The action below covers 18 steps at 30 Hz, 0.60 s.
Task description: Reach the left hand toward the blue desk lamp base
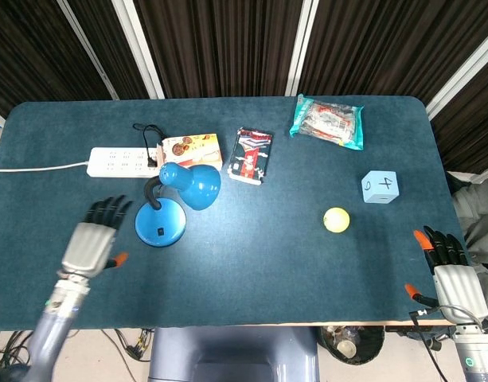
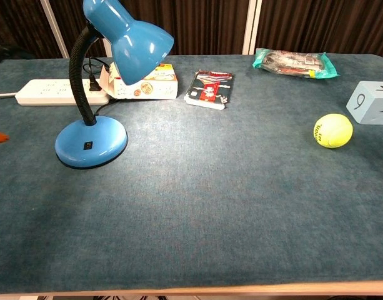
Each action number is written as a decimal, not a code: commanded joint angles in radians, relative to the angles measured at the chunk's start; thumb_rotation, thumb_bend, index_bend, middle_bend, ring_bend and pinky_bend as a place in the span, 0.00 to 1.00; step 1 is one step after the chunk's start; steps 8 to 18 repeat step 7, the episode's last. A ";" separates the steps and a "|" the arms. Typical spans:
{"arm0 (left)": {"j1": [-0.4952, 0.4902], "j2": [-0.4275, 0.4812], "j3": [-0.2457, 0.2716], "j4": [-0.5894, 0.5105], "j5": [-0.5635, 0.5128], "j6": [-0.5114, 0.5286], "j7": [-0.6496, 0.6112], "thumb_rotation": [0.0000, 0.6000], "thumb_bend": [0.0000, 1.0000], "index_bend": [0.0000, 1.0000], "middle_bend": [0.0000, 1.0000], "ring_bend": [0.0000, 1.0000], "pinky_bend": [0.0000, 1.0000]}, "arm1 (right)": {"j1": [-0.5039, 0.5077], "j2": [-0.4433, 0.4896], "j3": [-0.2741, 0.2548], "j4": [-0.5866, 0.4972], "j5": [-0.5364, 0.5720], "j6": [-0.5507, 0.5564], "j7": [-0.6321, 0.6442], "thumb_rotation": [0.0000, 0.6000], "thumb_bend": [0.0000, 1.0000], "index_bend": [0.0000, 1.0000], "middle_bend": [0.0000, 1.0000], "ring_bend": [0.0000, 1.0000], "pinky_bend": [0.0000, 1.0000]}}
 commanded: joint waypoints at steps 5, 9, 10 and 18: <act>0.172 0.082 0.104 0.172 0.156 0.144 -0.223 1.00 0.13 0.00 0.00 0.00 0.04 | -0.001 -0.004 0.001 -0.001 0.004 0.001 -0.012 1.00 0.24 0.00 0.00 0.00 0.00; 0.191 0.080 0.100 0.198 0.157 0.151 -0.256 1.00 0.13 0.00 0.00 0.00 0.04 | -0.001 -0.004 0.001 -0.002 0.005 0.001 -0.014 1.00 0.24 0.00 0.00 0.00 0.00; 0.191 0.080 0.100 0.198 0.157 0.151 -0.256 1.00 0.13 0.00 0.00 0.00 0.04 | -0.001 -0.004 0.001 -0.002 0.005 0.001 -0.014 1.00 0.24 0.00 0.00 0.00 0.00; 0.191 0.080 0.100 0.198 0.157 0.151 -0.256 1.00 0.13 0.00 0.00 0.00 0.04 | -0.001 -0.004 0.001 -0.002 0.005 0.001 -0.014 1.00 0.24 0.00 0.00 0.00 0.00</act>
